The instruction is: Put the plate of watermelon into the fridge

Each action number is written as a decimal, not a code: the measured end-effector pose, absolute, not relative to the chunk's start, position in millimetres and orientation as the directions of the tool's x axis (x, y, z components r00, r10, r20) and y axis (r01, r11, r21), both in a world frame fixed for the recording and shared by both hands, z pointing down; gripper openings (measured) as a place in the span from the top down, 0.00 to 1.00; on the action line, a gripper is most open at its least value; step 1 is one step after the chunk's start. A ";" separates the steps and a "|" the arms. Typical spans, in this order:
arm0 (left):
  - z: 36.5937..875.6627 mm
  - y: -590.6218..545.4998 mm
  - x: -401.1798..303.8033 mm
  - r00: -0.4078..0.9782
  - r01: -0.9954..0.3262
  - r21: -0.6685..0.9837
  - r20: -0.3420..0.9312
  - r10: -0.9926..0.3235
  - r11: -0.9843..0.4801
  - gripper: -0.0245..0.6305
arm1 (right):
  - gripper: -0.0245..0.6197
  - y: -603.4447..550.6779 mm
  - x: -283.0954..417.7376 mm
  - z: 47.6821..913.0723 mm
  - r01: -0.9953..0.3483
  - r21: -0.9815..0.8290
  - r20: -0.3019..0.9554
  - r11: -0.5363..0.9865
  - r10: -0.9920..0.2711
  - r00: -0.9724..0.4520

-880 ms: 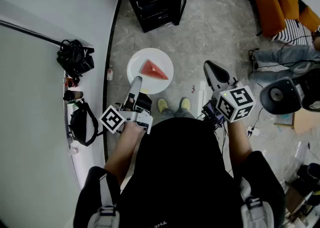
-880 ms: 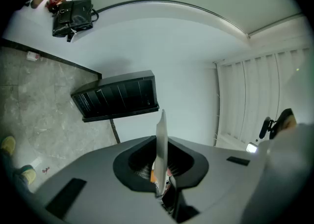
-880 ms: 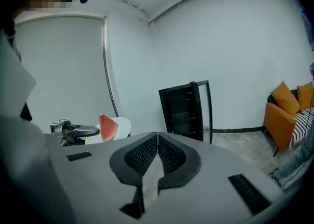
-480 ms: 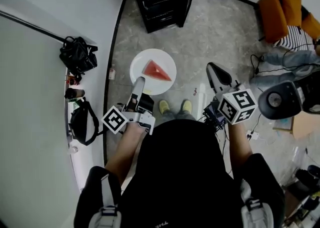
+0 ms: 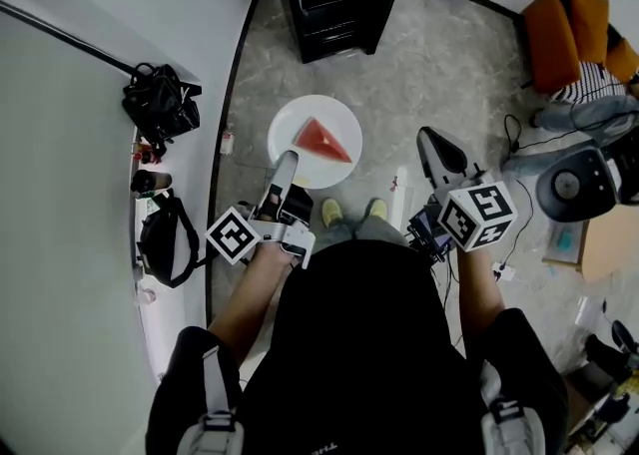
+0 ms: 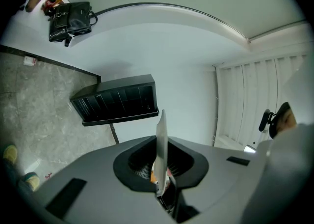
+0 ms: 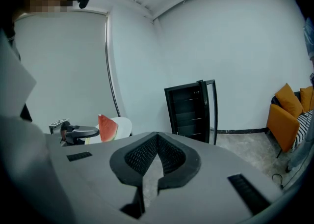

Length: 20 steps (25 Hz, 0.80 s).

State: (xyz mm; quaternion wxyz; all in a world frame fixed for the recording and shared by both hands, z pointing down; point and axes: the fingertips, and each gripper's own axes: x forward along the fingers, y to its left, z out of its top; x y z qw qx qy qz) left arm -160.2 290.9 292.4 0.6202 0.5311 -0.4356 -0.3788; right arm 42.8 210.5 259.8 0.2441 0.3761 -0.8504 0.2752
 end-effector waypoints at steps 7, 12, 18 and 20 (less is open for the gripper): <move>290.6 290.3 -159.8 0.330 0.020 0.987 0.144 -0.933 0.160 0.90 | 0.94 205.7 39.9 260.0 -0.771 -0.282 0.626 0.571 -0.499 -0.599; 289.0 288.8 -160.3 0.338 0.011 0.987 0.147 -0.930 0.161 0.90 | 0.94 206.4 46.0 258.6 -0.783 -0.262 0.641 0.565 -0.505 -0.578; 283.5 286.7 -159.4 0.338 0.019 0.988 0.137 -0.931 0.152 0.90 | 0.94 205.3 47.2 260.2 -0.788 -0.258 0.646 0.559 -0.506 -0.571; 283.8 287.3 -159.1 0.339 0.019 0.988 0.137 -0.931 0.153 0.90 | 0.94 206.0 44.9 258.6 -0.784 -0.250 0.647 0.568 -0.505 -0.572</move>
